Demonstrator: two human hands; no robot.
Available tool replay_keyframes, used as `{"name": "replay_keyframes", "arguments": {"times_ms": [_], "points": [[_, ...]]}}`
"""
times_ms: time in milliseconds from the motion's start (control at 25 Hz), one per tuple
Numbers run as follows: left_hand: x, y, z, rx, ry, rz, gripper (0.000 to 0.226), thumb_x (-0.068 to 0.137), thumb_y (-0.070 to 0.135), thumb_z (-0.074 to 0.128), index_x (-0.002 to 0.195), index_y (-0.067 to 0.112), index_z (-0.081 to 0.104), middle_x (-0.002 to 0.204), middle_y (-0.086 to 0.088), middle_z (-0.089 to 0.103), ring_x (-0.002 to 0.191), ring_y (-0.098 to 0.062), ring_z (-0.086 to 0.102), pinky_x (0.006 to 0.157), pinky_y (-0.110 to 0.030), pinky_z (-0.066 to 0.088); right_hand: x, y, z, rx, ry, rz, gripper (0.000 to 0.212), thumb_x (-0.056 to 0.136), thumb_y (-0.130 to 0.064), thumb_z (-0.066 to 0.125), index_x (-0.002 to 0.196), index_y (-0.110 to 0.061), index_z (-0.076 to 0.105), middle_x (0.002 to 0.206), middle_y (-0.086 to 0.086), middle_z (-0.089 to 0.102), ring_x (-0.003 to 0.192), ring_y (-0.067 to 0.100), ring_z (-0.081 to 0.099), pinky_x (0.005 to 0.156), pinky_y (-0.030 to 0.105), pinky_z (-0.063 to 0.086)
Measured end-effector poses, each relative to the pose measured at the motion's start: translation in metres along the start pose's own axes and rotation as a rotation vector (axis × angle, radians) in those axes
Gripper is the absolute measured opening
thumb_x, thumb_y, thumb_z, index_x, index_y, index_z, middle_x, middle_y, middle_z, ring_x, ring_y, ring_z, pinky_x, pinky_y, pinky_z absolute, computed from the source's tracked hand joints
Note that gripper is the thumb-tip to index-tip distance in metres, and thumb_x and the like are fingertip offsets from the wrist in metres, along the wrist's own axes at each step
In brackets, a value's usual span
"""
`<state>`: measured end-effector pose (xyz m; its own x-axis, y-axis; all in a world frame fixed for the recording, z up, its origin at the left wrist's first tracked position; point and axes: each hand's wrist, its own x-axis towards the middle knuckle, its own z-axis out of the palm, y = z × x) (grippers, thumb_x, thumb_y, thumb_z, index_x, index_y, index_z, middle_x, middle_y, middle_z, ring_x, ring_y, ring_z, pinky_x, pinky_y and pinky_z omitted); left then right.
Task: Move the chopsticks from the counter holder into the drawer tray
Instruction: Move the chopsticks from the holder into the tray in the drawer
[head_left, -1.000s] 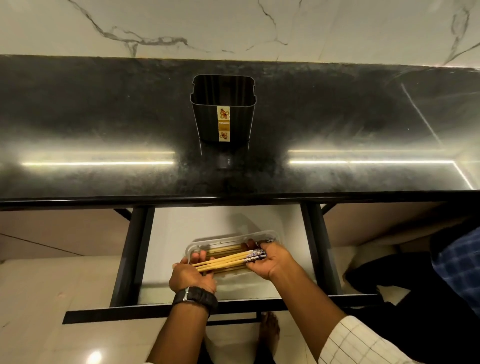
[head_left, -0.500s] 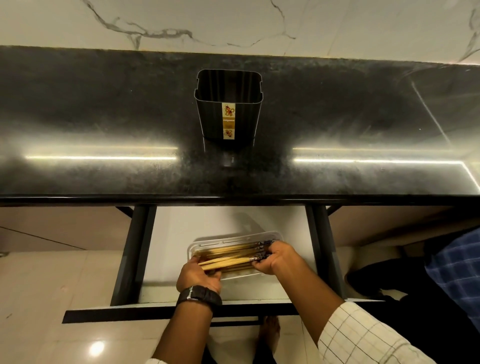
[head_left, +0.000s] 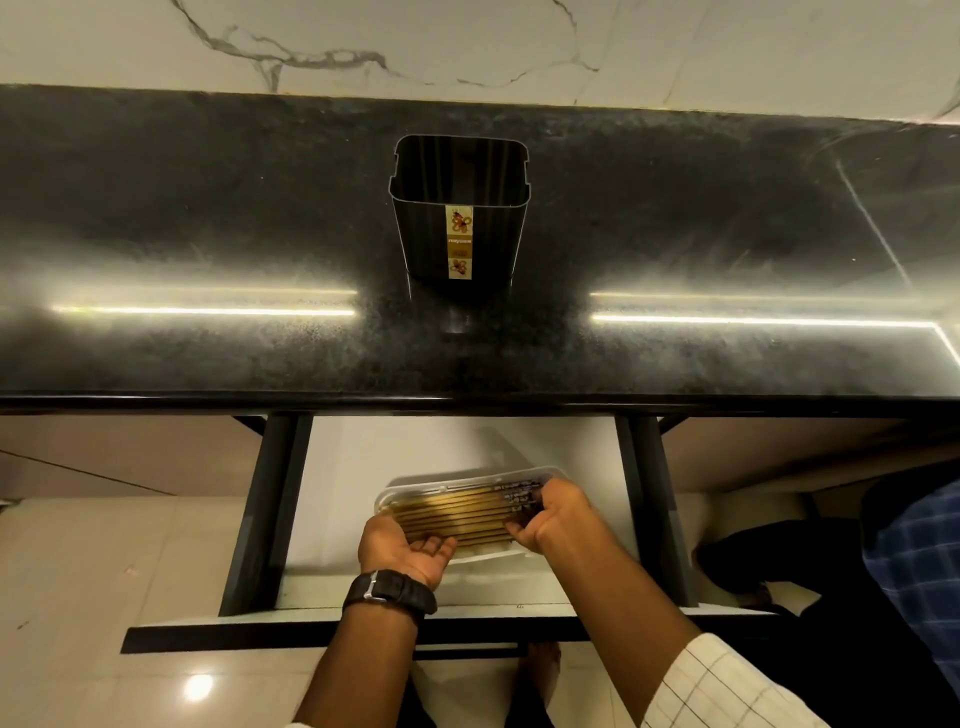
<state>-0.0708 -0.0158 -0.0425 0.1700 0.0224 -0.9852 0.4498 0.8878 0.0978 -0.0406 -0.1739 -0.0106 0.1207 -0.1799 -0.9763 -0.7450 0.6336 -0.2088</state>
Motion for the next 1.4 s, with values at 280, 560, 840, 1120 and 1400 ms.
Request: {"name": "replay_keyframes", "arguments": {"times_ms": [280,560,840,1120,1400], "points": [[-0.007,0.011,0.0,0.076,-0.063,0.048,0.032,0.1,0.034,0.049,0.119,0.01,0.057,0.113,-0.014,0.057,0.115,-0.031,0.058,0.106,-0.052,0.043,0.007,0.008,-0.005,-0.061,-0.04,-0.043,0.029,0.107,-0.012,0.036,0.128,-0.002,0.054,0.1,0.02,0.062,0.09,0.034,0.062,0.074,0.047,0.049],[-0.005,0.013,-0.01,0.168,-0.134,0.04,0.048,0.096,0.047,0.052,0.124,0.008,0.056,0.119,-0.014,0.056,0.109,-0.03,0.056,0.107,-0.053,0.042,-0.001,0.004,-0.008,-0.057,-0.133,0.008,0.023,0.106,-0.015,0.041,0.101,0.0,0.057,0.107,0.024,0.063,0.114,0.042,0.057,0.107,0.055,0.043],[-0.013,0.024,-0.017,0.259,-0.206,0.049,0.043,0.098,0.047,0.051,0.113,0.008,0.064,0.138,-0.019,0.057,0.122,-0.034,0.058,0.108,-0.054,0.042,-0.01,0.004,-0.019,0.031,-0.233,0.007,0.018,0.105,-0.012,0.045,0.101,0.001,0.057,0.126,0.024,0.062,0.127,0.04,0.055,0.112,0.052,0.042],[-0.07,0.028,-0.051,0.597,-0.547,0.227,0.048,0.099,0.044,0.051,0.115,0.001,0.066,0.106,-0.023,0.071,0.107,-0.039,0.068,0.103,-0.053,0.049,-0.028,0.025,-0.059,-0.094,-0.216,-0.337,0.022,0.101,-0.009,0.059,0.119,0.002,0.06,0.113,0.024,0.071,0.105,0.035,0.07,0.099,0.046,0.056],[-0.085,0.055,-0.101,1.355,-0.806,0.011,0.04,0.101,0.032,0.055,0.117,-0.003,0.065,0.103,-0.026,0.067,0.092,-0.038,0.067,0.087,-0.046,0.052,-0.061,0.032,-0.113,-0.685,-0.691,-0.383,0.036,0.095,-0.032,0.066,0.102,0.003,0.072,0.092,0.022,0.074,0.076,0.028,0.072,0.068,0.033,0.059]]}}
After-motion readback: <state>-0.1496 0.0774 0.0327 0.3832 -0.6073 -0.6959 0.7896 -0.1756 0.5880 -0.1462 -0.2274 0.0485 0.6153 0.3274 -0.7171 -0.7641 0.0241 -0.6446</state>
